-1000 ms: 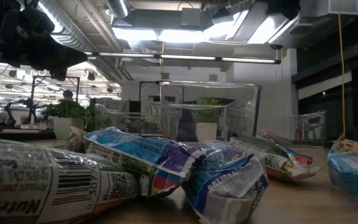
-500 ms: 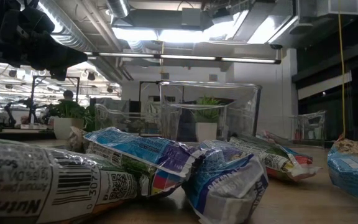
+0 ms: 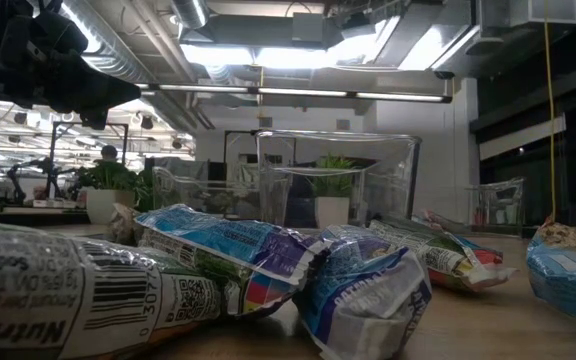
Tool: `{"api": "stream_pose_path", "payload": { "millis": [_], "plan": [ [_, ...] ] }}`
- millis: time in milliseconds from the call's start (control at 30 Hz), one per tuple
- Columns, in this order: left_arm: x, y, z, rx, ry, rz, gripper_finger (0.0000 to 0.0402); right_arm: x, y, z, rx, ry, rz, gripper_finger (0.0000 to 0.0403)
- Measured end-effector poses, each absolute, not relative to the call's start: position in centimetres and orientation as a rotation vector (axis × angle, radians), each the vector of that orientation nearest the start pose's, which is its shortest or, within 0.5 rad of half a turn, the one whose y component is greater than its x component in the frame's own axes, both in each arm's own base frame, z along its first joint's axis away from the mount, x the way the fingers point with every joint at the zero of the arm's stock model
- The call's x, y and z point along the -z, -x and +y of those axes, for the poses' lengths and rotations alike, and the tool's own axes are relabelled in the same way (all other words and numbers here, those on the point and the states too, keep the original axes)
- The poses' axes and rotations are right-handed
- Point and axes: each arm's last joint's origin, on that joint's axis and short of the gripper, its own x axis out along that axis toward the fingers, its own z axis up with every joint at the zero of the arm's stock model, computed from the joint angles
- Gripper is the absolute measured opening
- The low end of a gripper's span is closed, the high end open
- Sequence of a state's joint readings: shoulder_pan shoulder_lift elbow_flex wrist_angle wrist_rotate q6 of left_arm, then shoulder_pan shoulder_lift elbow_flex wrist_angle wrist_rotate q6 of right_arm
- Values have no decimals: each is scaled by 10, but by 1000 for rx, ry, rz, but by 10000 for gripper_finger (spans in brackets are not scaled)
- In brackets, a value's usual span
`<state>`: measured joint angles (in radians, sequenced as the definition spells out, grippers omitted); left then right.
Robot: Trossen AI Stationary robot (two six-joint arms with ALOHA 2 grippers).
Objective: Pick and place Granola Bars by type
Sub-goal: Put the red granola bar into the top right transparent bin
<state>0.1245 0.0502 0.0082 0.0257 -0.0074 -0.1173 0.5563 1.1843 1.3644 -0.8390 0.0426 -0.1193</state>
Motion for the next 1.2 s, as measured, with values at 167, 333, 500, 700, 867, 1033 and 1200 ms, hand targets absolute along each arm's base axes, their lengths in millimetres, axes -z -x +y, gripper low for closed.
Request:
{"api": "stream_pose_path", "payload": {
  "millis": [167, 333, 500, 700, 867, 1033, 1200],
  "plan": [
    [-165, -100, 13, -132, 118, 8, 12, -405, -209, 136, -594, 429, 652, 126],
    [-165, -99, 13, -132, 118, 8, 11, -411, -233, 153, -602, 454, 702, 126],
    [-165, -99, 13, -132, 118, 8, 12, -407, -257, 169, -628, 530, 719, 126],
    [-165, -100, 13, -132, 118, 9, 12, -384, -288, 188, -548, 451, 823, 133],
    [-165, -100, 13, -132, 118, 9, 11, -362, -307, 199, -442, 335, 922, 173],
    [-165, -100, 13, -132, 118, 9, 12, -344, -315, 217, -450, 271, 984, 241],
    [-165, -100, 13, -132, 118, 9, 11, -311, -322, 243, -498, 280, 1075, 298]
  ]
}}
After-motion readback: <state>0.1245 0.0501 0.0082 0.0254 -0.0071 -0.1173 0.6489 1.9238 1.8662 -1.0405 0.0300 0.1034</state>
